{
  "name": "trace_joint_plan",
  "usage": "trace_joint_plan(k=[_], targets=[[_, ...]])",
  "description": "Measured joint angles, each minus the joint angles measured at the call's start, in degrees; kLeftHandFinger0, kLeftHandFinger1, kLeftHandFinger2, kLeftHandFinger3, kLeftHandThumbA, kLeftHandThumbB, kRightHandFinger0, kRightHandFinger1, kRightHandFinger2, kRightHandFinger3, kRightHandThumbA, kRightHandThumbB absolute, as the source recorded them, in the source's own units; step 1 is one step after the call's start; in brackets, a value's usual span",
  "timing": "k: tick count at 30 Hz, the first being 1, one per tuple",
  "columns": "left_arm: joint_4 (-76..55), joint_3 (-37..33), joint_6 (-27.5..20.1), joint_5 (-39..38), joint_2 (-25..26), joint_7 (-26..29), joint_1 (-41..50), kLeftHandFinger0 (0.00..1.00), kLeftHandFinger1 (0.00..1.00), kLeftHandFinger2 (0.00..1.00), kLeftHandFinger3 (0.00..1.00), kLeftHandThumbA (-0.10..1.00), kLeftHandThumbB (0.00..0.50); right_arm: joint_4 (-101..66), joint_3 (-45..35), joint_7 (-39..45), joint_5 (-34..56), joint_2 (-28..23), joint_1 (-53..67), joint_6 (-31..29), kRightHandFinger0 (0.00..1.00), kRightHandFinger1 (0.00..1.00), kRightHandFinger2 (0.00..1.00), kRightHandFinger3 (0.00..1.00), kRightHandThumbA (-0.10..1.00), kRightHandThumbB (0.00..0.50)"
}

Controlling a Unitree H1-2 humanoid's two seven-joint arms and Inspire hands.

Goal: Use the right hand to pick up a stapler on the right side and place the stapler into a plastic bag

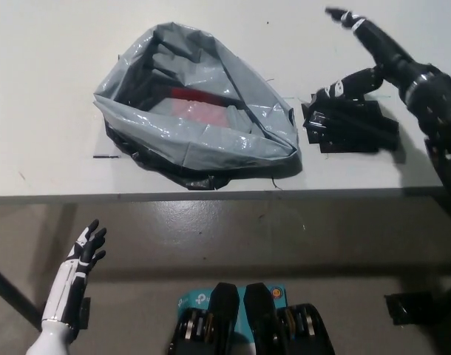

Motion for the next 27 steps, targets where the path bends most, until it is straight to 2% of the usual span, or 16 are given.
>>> trace_joint_plan(k=[3, 6, 10, 12, 15, 20, 23, 27], targets=[[-0.3, 0.2, -0.2, 0.0, 0.0, -0.1, 0.0, 1.0, 1.0, 1.0, 1.0, 1.0, 0.004, 8.2, 2.3, 2.4, -0.9, 0.4, -4.1, 1.1, 1.0, 1.0, 1.0, 1.0, 0.99, 0.372], [-0.3, 0.2, -0.3, 0.0, 0.0, -0.1, 0.0, 1.0, 1.0, 1.0, 1.0, 1.0, 0.004, 12.4, 3.0, 4.0, -1.2, 0.9, -5.9, 1.6, 1.0, 1.0, 1.0, 1.0, 0.96, 0.392], [-0.3, 0.3, -0.3, 0.0, 0.1, -0.2, 0.0, 1.0, 1.0, 1.0, 1.0, 1.0, 0.0, 20.3, 2.6, 5.4, -1.0, 2.3, -7.5, 1.6, 1.0, 1.0, 1.0, 1.0, 0.93, 0.36], [-0.3, 0.4, -0.3, 0.0, 0.1, -0.2, 0.1, 1.0, 1.0, 1.0, 1.0, 1.0, 0.0, 23.5, 2.2, 5.7, -0.8, 2.9, -7.7, 1.5, 1.0, 1.0, 1.0, 1.0, 0.93, 0.36], [-0.3, 0.5, -0.4, 0.0, 0.2, -0.3, 0.1, 1.0, 1.0, 1.0, 1.0, 1.0, 0.0, 26.2, 1.4, 6.0, -0.7, 3.2, -7.7, 1.1, 1.0, 1.0, 1.0, 1.0, 0.93, 0.383], [-0.3, 0.6, -0.6, 0.0, 0.3, -0.5, 0.2, 1.0, 1.0, 1.0, 1.0, 1.0, 0.0, 29.6, 0.4, 6.1, -0.5, 3.2, -7.7, 0.0, 1.0, 1.0, 1.0, 1.0, 0.97, 0.371], [-0.3, 0.6, -0.7, 0.0, 0.3, -0.6, 0.2, 1.0, 1.0, 1.0, 1.0, 1.0, 0.0, 30.8, 0.3, 6.1, -0.6, 3.2, -7.7, -0.6, 1.0, 1.0, 1.0, 1.0, 0.99, 0.397], [-0.3, 0.6, -0.7, -0.1, 0.4, -1.0, 0.2, 1.0, 1.0, 1.0, 1.0, 1.0, 0.004, 31.5, 0.3, 6.1, -0.6, 3.2, -7.6, -1.5, 1.0, 1.0, 1.0, 1.0, 0.98, 0.377]])
